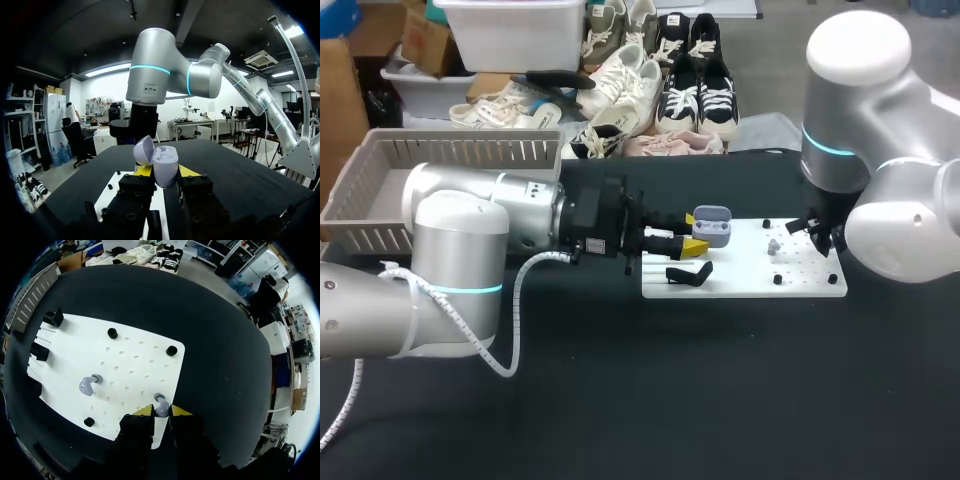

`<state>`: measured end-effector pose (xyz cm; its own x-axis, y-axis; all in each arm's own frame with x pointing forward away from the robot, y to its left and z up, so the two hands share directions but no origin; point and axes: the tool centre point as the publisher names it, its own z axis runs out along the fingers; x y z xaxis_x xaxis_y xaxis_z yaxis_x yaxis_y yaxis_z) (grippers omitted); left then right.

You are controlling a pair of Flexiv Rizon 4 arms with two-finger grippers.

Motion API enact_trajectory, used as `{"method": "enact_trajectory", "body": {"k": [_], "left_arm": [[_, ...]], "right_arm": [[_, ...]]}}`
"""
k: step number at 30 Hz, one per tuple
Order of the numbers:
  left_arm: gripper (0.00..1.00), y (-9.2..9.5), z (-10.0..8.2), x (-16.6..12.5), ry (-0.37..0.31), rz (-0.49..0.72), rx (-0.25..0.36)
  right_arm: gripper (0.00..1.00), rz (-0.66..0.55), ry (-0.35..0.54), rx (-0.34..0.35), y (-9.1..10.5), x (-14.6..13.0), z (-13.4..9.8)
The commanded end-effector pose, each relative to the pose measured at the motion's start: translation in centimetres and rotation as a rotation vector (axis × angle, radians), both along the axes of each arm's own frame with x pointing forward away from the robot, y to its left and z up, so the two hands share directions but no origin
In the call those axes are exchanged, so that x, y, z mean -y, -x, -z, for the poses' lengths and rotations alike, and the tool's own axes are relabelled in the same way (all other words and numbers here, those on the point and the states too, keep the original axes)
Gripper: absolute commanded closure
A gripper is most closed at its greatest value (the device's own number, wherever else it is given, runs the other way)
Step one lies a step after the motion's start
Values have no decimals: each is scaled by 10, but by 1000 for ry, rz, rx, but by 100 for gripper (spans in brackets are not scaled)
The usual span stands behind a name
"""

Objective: Pick up each earbud case from the left stands, insert the matching earbuds, close the lid, and place the case in the box.

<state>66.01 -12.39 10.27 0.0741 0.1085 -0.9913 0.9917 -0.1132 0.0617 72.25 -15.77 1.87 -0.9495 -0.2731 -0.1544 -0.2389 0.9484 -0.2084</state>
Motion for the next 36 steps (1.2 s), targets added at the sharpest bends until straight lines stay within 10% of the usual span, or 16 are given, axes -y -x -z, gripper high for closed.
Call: {"method": "enact_trajectory", "body": {"k": [1, 36], "left_arm": [[100, 1, 0, 0, 1, -5, 2], [100, 1, 0, 0, 1, -5, 2]], "right_arm": [[100, 0, 1, -4, -1, -1, 2], [100, 24, 20, 73, 21, -3, -42]]}}
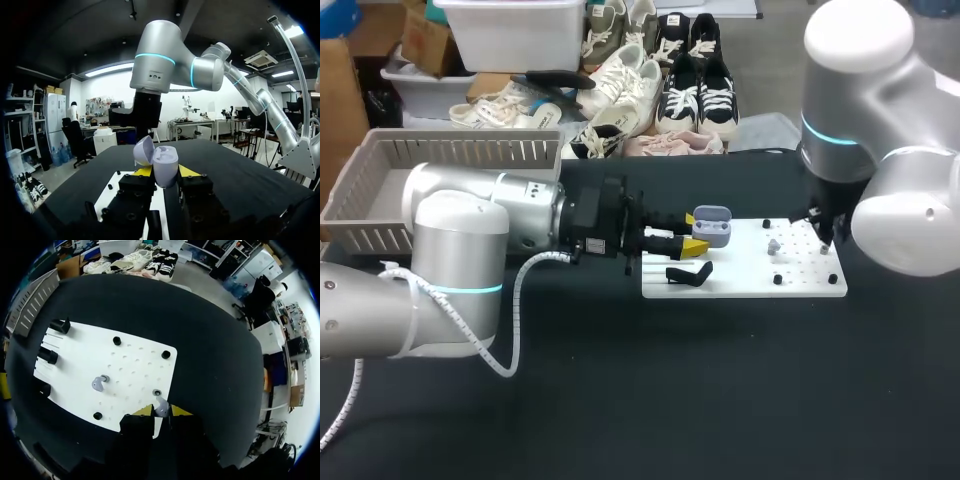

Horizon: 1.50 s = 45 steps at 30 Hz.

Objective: Pick up each earbud case from the left stands, insert the matching earbuds, close the lid, and place the case in the box.

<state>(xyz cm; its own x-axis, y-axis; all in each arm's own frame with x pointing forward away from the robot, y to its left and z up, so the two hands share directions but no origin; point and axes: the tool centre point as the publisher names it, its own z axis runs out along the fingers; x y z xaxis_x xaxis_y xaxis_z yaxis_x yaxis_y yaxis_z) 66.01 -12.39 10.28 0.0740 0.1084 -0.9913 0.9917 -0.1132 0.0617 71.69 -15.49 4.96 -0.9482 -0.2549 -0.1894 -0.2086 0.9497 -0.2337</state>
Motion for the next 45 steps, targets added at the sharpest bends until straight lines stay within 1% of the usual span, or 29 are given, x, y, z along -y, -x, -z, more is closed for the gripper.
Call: {"method": "enact_trajectory", "body": {"k": [1, 4, 9, 12, 14, 19, 20, 40, 42, 43, 45], "left_arm": [[100, 1, 0, 0, 1, -5, 2], [100, 1, 0, 0, 1, -5, 2], [100, 1, 0, 0, 1, -5, 2], [100, 1, 0, 0, 1, -5, 2], [100, 1, 0, 0, 1, -5, 2], [100, 1, 0, 0, 1, -5, 2], [100, 1, 0, 0, 1, -5, 2], [100, 1, 0, 0, 1, -5, 2], [100, 1, 0, 0, 1, -5, 2], [100, 1, 0, 0, 1, -5, 2], [100, 1, 0, 0, 1, -5, 2]], "right_arm": [[100, 2, 4, 33, 17, -2, -14], [100, 25, 25, 30, 21, -6, -21], [100, 100, 80, -24, 27, -10, -27], [100, 118, 86, -57, 32, -13, -29], [100, 129, 92, -61, 36, -15, -29], [100, 140, 85, -60, 46, -20, -34], [100, 145, 77, -51, 49, -21, -35], [100, 145, 77, -51, 49, -21, -35], [100, 253, 55, -63, 44, -16, -39], [100, 312, 34, -55, 43, -14, -41], [100, 406, 8, -93, 42, -12, -41]]}}
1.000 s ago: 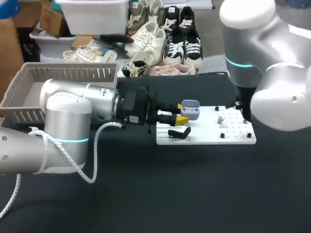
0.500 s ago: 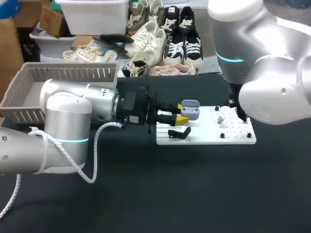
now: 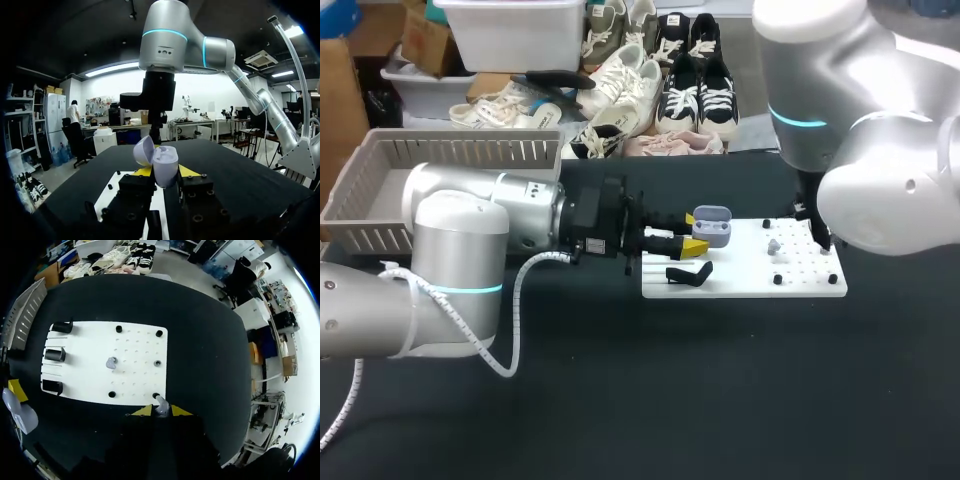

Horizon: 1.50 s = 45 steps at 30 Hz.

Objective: Pick up each earbud case from the left stands, insert the matching earbuds, close the lid, and place the case in the box.

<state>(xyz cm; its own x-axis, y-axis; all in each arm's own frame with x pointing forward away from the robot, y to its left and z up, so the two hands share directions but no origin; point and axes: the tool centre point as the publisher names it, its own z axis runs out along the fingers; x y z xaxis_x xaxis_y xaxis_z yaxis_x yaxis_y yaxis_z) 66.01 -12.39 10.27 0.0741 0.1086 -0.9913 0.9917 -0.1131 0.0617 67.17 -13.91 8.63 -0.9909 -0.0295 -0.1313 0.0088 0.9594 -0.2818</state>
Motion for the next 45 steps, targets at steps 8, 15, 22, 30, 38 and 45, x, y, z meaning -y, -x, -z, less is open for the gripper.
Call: {"method": "enact_trajectory", "body": {"k": [8, 15, 22, 30, 38, 45], "left_arm": [[100, 1, 0, 0, 1, -5, 2], [100, 1, 0, 0, 1, -5, 2], [100, 1, 0, 0, 1, -5, 2], [100, 1, 0, 0, 1, -5, 2], [100, 1, 0, 0, 1, -5, 2], [100, 1, 0, 0, 1, -5, 2]], "right_arm": [[100, 349, -101, -17, 1, -3, -6], [100, 365, -100, 14, 6, -8, -7], [100, 365, -100, 14, 6, -8, -7], [100, 402, -96, 20, 5, -11, -9], [100, 589, -92, 20, 4, -17, -19], [100, 648, -116, -29, 7, -27, -22]]}}
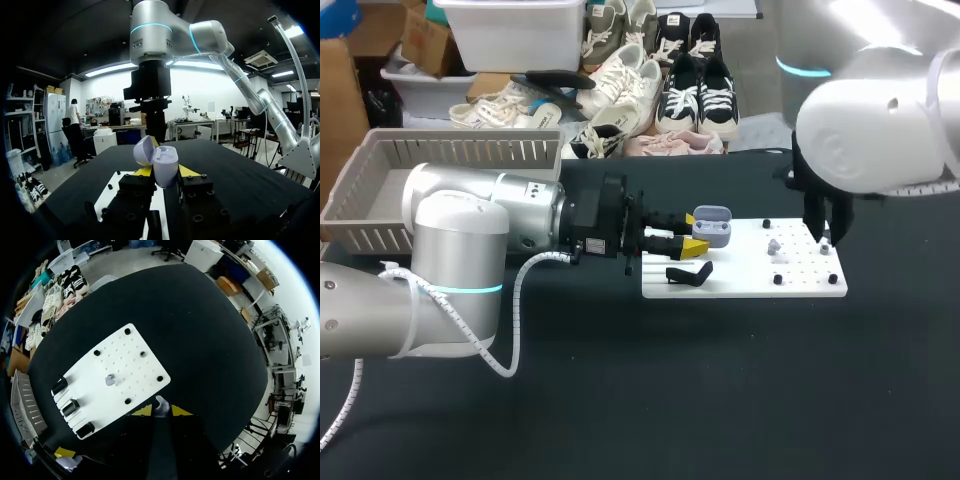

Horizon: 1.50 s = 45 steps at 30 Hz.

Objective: Pick up each earbud case from the left stands, insert the matching earbuds, close the lid, and place the case in the box.

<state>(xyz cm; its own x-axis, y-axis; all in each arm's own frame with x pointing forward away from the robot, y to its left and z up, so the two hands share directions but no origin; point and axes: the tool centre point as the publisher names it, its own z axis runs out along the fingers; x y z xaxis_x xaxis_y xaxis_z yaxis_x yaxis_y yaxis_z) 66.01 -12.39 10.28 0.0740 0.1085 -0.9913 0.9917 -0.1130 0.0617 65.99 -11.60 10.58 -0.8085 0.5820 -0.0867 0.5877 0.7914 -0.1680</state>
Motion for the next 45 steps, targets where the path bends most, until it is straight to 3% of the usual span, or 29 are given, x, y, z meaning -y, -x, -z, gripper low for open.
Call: {"method": "enact_trajectory", "body": {"k": [1, 21, 27, 35, 45], "left_arm": [[100, 1, 0, 0, 1, -5, 2], [100, 1, 0, 0, 1, -5, 2], [100, 1, 0, 0, 1, -5, 2], [100, 1, 0, 0, 1, -5, 2], [100, 1, 0, 0, 1, -5, 2]], "right_arm": [[100, 7, 5, -24, -5, -4, -3], [100, 7, 5, -24, -5, -4, -3], [100, 33, 51, 42, -2, -13, -24], [100, 29, 37, 97, 9, -36, -60], [100, -28, 45, 64, 27, -70, -93]]}}
